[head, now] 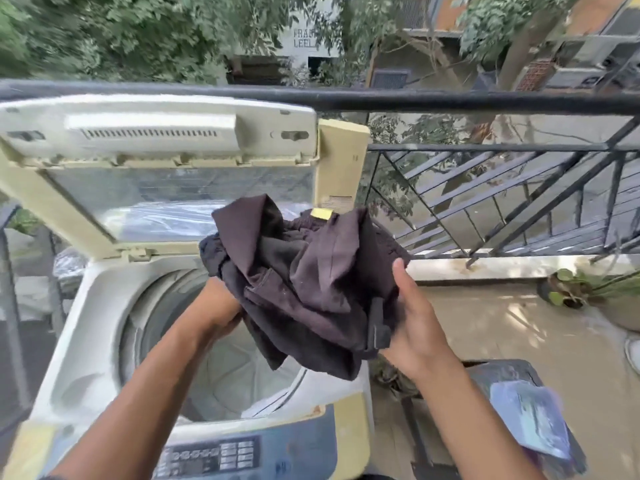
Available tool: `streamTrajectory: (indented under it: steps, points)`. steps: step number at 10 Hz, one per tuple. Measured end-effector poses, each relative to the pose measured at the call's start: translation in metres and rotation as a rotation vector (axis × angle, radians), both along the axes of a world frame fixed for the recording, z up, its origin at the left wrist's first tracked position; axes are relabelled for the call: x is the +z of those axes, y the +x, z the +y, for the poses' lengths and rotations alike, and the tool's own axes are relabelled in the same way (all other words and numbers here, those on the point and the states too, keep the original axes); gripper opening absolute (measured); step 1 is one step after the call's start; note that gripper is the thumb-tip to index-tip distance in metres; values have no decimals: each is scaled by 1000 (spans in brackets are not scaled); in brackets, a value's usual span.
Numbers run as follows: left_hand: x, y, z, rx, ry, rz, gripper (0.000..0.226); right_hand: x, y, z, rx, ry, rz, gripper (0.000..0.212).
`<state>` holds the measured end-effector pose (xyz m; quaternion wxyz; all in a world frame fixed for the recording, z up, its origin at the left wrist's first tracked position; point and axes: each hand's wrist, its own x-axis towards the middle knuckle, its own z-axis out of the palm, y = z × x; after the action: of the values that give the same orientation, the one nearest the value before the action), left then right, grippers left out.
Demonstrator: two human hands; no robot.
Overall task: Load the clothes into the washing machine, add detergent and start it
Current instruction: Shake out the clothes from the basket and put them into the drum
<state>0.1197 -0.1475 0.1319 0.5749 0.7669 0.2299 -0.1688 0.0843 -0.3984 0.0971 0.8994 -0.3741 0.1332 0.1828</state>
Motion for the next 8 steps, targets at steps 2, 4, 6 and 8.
streamTrajectory:
  steps: [2,4,6,8]
  points:
    - [-13,-19,64,-318,134,-280,31,-1,10,83,116,-413,-204,61]
    - [-73,-16,125,-420,90,-544,67,-59,29,169,132,-797,-246,40]
    - [-123,-10,172,-667,462,-197,64,-120,44,187,374,-1262,-153,56]
    - [-152,-12,194,-748,398,27,58,-159,39,187,752,-1389,9,43]
